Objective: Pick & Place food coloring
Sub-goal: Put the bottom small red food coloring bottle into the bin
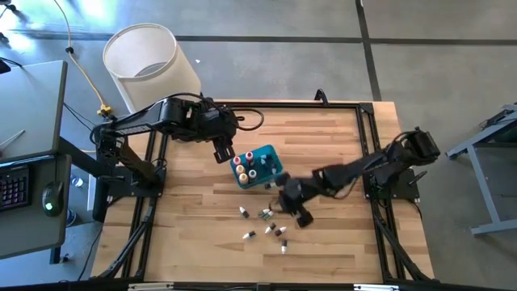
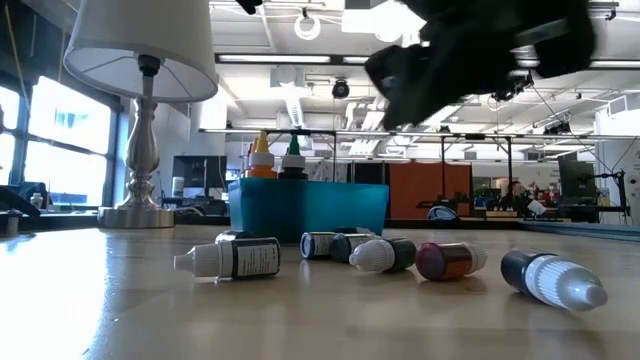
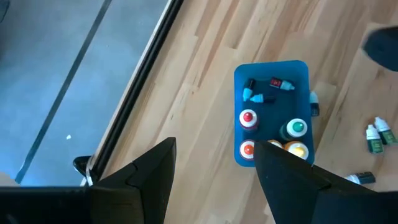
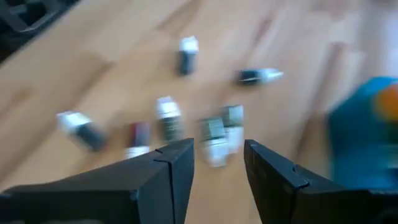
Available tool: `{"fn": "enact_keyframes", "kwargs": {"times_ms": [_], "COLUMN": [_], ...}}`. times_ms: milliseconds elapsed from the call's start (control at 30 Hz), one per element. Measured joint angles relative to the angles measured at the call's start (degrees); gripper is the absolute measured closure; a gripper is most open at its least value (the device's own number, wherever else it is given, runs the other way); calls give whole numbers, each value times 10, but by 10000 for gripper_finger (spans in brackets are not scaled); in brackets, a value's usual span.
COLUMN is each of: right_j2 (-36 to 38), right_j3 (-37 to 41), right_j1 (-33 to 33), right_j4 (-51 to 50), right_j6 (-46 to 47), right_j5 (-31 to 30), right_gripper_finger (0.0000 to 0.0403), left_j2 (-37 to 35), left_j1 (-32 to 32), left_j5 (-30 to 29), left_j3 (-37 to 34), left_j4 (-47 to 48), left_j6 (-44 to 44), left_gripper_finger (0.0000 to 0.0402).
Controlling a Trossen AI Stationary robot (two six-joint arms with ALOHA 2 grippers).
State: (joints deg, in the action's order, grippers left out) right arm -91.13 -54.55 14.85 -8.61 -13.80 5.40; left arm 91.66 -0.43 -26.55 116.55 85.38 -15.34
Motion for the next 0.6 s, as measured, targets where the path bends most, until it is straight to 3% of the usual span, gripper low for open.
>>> {"fn": "enact_keyframes", "kwargs": {"times_ms": [67, 200, 333, 500, 600], "right_j2": [0, 0, -1, -3, -13], "right_j3": [17, 80, 141, 178, 189], "right_j1": [30, 89, 132, 152, 161], "right_j4": [17, 153, 278, 307, 314], "right_j6": [22, 39, 63, 133, 153], "right_j5": [-1, -27, -91, -134, -180], "right_gripper_finger": [269, 269, 269, 269, 270], "left_j2": [0, 0, 0, 2, 5], "left_j1": [0, -3, -24, -97, -163], "left_j5": [0, 0, -1, -37, -67], "left_j3": [0, 0, 0, -7, -57], "left_j4": [-3, -9, -35, -66, -117], "left_j6": [-8, -20, -40, -95, -119], "left_gripper_finger": [191, 191, 191, 191, 191]}}
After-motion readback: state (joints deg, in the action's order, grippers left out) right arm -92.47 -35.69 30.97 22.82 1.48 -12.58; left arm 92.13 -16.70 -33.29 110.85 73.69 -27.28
